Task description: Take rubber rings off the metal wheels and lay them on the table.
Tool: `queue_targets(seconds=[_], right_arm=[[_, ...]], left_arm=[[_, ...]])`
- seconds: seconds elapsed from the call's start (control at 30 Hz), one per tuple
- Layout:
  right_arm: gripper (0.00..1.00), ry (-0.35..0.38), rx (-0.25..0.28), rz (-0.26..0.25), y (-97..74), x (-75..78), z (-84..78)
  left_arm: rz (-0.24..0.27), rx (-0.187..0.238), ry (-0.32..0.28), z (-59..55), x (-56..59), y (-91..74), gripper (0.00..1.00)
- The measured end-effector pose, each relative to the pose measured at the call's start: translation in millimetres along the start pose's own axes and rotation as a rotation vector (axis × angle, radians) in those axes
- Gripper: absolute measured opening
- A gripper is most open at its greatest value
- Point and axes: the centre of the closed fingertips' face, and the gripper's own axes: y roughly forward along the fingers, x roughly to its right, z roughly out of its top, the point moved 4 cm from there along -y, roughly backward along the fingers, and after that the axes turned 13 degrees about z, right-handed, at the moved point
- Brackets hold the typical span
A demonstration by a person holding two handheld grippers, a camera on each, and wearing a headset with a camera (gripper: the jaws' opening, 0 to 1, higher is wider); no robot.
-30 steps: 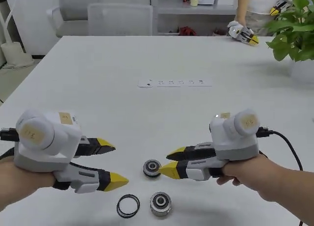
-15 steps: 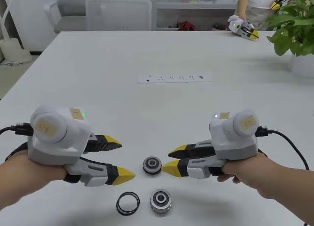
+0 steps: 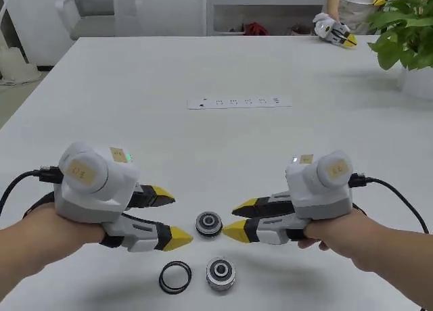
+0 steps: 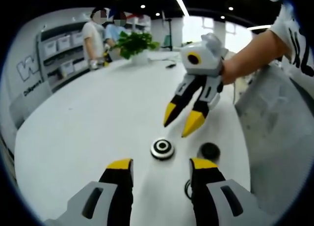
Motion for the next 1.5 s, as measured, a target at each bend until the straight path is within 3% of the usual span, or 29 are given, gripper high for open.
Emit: queue_targets(seconds=[1.5], right_arm=[[0.26, 0.002, -0.020, 0.003, 13.6, 2.2, -12.4]], left_arm=[[-0.046, -0.005, -0.033, 4.5, 14.3, 42.0, 0.26]])
